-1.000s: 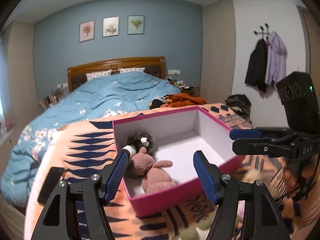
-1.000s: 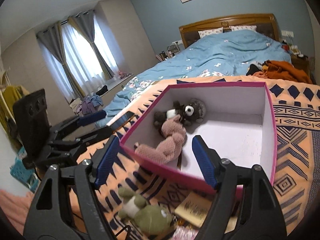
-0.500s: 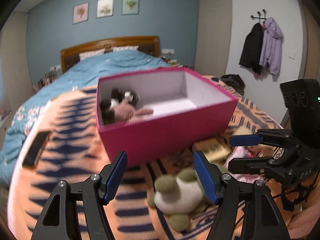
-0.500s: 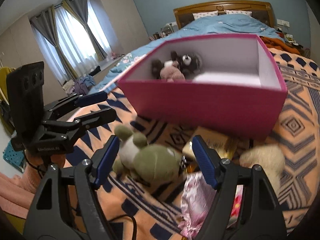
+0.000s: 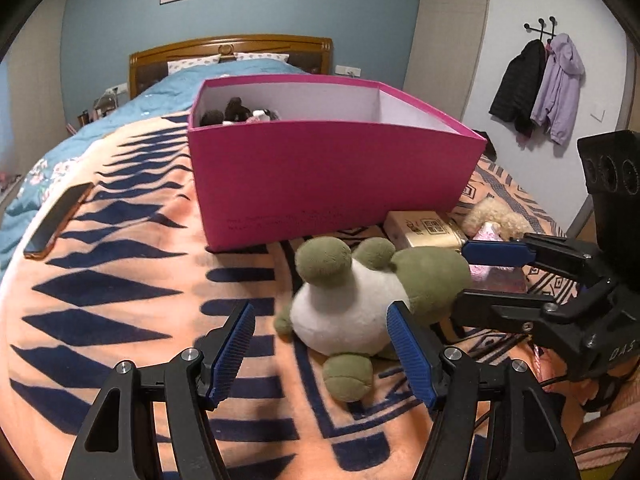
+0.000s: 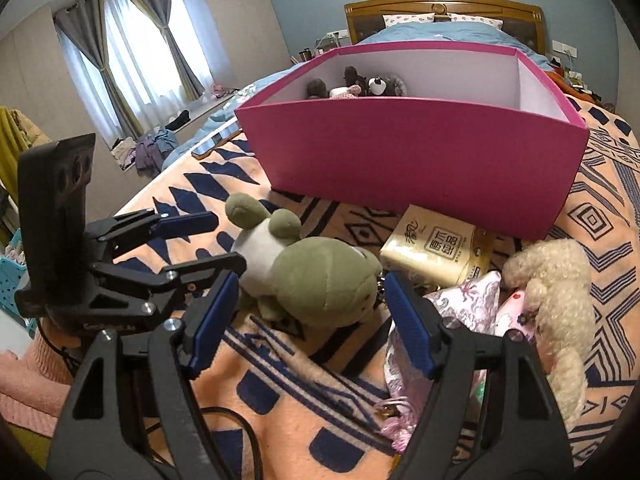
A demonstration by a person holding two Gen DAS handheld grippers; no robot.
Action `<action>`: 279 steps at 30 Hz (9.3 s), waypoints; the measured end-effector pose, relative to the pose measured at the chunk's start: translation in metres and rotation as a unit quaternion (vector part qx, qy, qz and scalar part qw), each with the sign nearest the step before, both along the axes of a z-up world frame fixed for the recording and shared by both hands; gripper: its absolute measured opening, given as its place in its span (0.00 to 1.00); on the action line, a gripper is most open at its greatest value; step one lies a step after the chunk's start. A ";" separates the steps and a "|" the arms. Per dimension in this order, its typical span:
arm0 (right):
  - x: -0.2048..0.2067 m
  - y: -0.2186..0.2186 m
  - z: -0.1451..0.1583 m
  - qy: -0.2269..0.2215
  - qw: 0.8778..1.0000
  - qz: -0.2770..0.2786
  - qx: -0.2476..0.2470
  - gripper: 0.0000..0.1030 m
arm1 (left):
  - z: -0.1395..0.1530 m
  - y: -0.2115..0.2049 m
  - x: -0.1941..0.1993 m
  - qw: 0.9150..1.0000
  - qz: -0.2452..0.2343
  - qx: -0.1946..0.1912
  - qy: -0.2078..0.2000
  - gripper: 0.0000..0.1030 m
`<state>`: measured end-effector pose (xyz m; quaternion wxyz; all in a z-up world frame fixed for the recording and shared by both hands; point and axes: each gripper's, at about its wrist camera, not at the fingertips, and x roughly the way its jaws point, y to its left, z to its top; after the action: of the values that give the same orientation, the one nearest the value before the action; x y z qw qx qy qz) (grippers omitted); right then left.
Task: Organize objects
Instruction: 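Move the left tool to the green frog plush and grasp it, then carry the green frog plush into the pink box and release it, then move the right tool to the cream teddy bear and grasp it, then lift the cream teddy bear with the right tool toward the pink box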
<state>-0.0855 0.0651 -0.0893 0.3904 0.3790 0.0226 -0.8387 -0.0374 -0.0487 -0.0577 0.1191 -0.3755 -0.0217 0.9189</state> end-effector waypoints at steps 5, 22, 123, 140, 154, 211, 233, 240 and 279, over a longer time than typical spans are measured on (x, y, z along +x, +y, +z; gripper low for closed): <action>0.000 -0.004 -0.007 0.002 1.000 -0.007 0.008 0.74 | -0.006 0.002 -0.002 1.000 -0.006 0.008 -0.012 0.68; -0.011 -0.004 -0.013 -0.013 1.000 -0.018 -0.003 0.70 | -0.014 0.006 -0.014 0.998 -0.024 0.050 -0.037 0.67; -0.193 0.016 0.065 -0.002 0.990 -0.125 -0.057 0.60 | 0.060 0.015 -0.195 0.999 0.015 0.048 -0.002 0.65; -0.149 0.026 0.073 0.024 0.992 -0.100 -0.068 0.60 | 0.082 0.016 -0.132 0.995 -0.001 0.061 0.074 0.69; -0.075 0.051 0.078 0.057 0.993 -0.075 -0.070 0.61 | 0.069 0.029 -0.076 0.994 -0.042 0.077 0.070 0.69; -0.043 0.141 0.002 -0.070 0.984 -0.141 -0.084 0.46 | 0.013 0.161 -0.055 0.975 -0.209 0.063 -0.035 0.68; -0.033 0.122 0.011 -0.080 0.987 -0.114 -0.075 0.49 | 0.014 0.145 -0.057 0.969 -0.230 0.077 -0.040 0.68; -0.033 0.120 0.007 -0.098 0.988 -0.095 -0.071 0.54 | 0.011 0.128 -0.048 0.968 -0.232 0.080 -0.045 0.68; -0.055 0.099 0.079 0.001 0.983 -0.107 -0.147 0.43 | 0.082 0.134 -0.071 0.966 -0.236 0.108 -0.001 0.48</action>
<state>-0.1406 0.1643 -0.0108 0.3503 0.3170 -0.1412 -0.8700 -0.1087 0.0857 0.0244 0.3725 -0.3554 -0.0316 0.8567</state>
